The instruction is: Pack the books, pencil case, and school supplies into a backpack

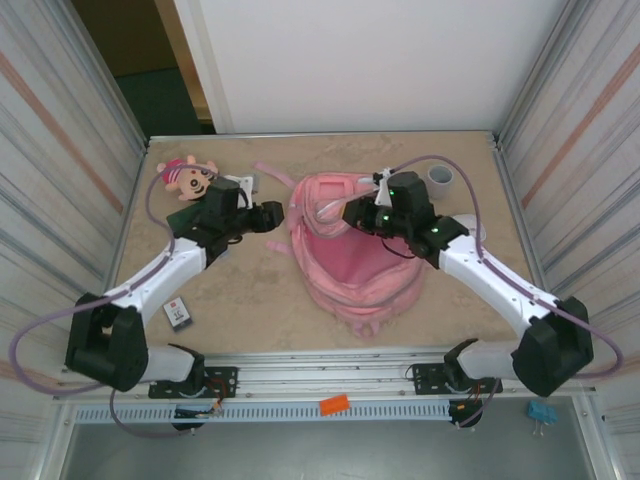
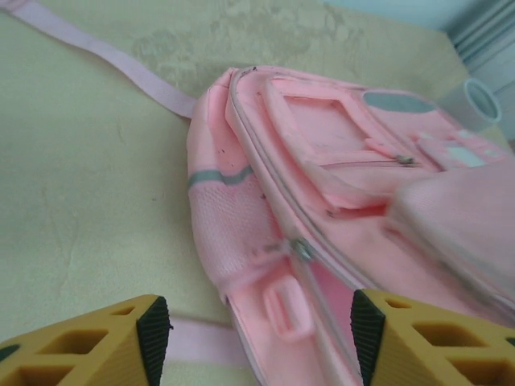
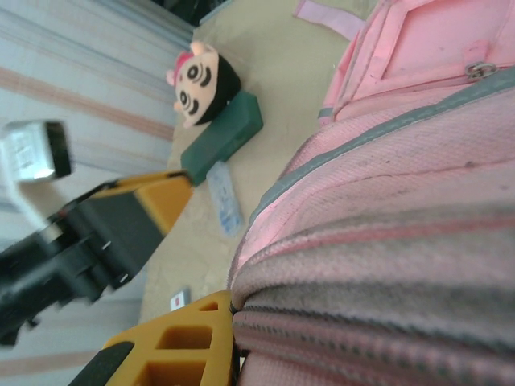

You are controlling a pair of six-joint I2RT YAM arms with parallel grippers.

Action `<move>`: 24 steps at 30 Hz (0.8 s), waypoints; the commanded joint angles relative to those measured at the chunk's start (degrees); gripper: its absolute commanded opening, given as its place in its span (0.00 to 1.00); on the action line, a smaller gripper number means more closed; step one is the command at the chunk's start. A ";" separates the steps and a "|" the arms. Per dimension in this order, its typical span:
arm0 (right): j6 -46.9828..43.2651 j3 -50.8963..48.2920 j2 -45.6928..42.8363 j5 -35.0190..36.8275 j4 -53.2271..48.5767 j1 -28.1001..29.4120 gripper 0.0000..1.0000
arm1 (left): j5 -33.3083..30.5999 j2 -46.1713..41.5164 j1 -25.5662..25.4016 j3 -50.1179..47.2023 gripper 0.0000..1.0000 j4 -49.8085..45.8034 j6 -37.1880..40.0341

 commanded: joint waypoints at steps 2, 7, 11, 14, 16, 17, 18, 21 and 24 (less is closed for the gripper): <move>2.76 2.07 5.96 7.41 11.45 1.83 0.10 | -2.34 -3.93 -0.14 -1.92 0.64 -4.43 -3.10; 4.29 3.95 9.59 4.79 6.02 3.52 0.36 | -1.26 -5.50 -0.06 -2.58 0.64 -4.05 -4.40; 1.72 8.32 8.67 9.28 -11.47 8.18 0.55 | 3.82 -3.90 -0.12 -1.36 0.62 -3.55 -5.37; 0.93 9.79 9.41 7.24 -19.69 9.21 0.60 | 5.31 -2.00 -0.08 -0.90 0.61 -3.46 -6.41; 0.29 10.80 9.52 7.02 -24.68 9.96 0.62 | 6.26 -0.99 -0.14 -0.64 0.61 -3.25 -7.11; -0.05 11.38 9.31 7.46 -26.05 10.28 0.63 | 6.76 -0.72 -0.14 -0.68 0.61 -2.82 -7.42; -0.55 12.69 9.10 7.64 -28.71 10.64 0.64 | 7.30 -0.43 -0.23 -0.62 0.61 -2.29 -7.66; -3.12 16.89 8.53 7.68 -35.88 12.38 0.64 | 8.21 0.10 -0.83 0.35 0.59 -1.04 -7.41; -4.43 20.27 5.47 10.62 -41.25 14.47 0.65 | 8.41 1.97 -1.99 2.90 0.58 -0.62 -6.40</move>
